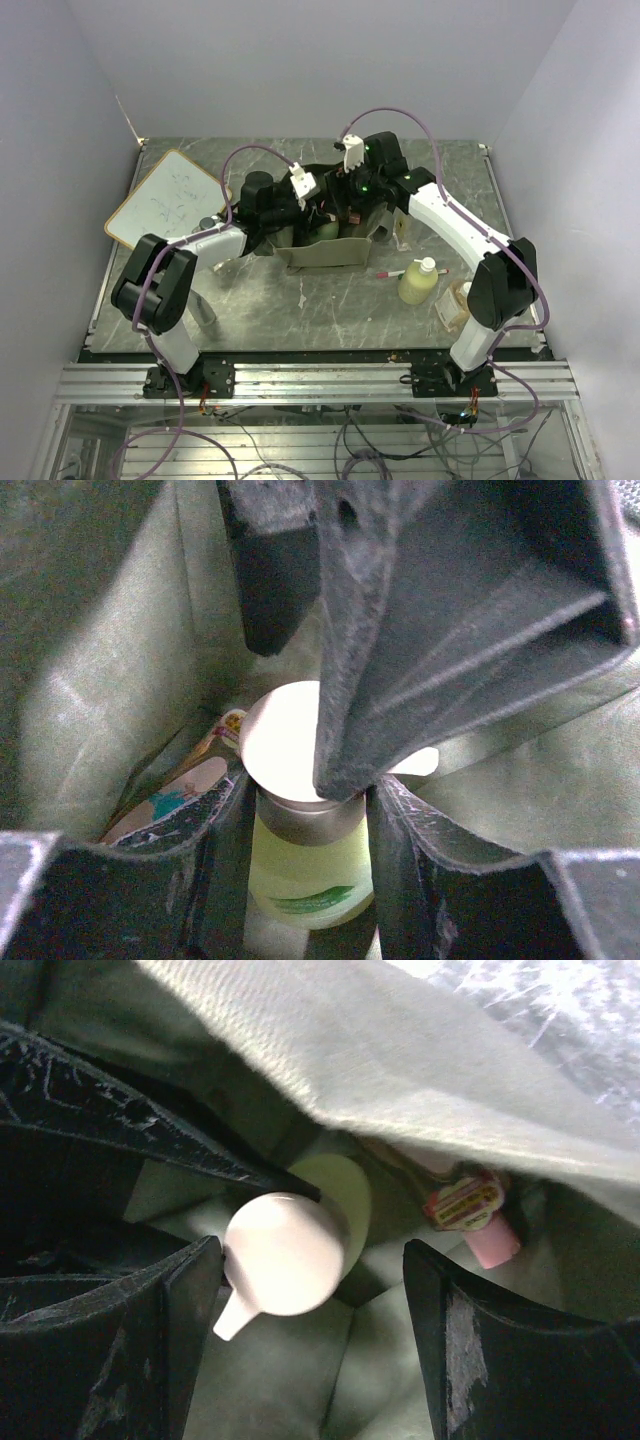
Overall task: Place the personal care products into the canvas bag
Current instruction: Adjust the care product in the canvas bag.
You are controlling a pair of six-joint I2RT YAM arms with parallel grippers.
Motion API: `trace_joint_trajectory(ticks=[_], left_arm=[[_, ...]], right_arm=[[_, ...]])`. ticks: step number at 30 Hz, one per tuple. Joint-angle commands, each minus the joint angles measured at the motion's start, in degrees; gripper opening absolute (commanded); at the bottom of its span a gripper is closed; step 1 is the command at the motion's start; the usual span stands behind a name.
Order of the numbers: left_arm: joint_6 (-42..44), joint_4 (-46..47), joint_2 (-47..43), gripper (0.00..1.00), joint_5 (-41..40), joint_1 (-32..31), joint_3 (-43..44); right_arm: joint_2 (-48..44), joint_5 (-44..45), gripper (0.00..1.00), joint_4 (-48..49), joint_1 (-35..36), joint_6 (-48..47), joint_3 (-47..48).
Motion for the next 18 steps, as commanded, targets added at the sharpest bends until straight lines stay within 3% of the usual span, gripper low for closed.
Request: trace_joint_trajectory(ticks=[1, 6, 10, 14, 16, 18], left_arm=[[2.3, 4.1, -3.6, 0.07, -1.3, 0.2, 1.3], [2.6, -0.4, -4.6, 0.13, -2.0, 0.1, 2.8], [3.5, -5.8, -5.3, 0.25, -2.6, 0.2, 4.6], [4.8, -12.2, -6.4, 0.39, -3.6, 0.2, 6.3], [6.0, -15.1, -7.0, 0.57, -3.6, 0.2, 7.2], [7.5, -18.1, -7.5, 0.64, -3.6, 0.2, 7.9]], right_arm=[[1.5, -5.4, 0.71, -2.8, 0.0, -0.8, 1.4], [2.4, -6.5, 0.61, -4.2, 0.0, -2.1, 1.8], [2.9, -7.4, 0.5, -3.7, 0.1, -1.8, 2.3], [3.3, -8.7, 0.45, -3.7, 0.3, -1.7, 2.7], [3.3, -9.2, 0.45, -3.6, 0.4, -1.6, 3.0], [3.5, -10.0, 0.45, -3.7, 0.6, -1.5, 3.5]])
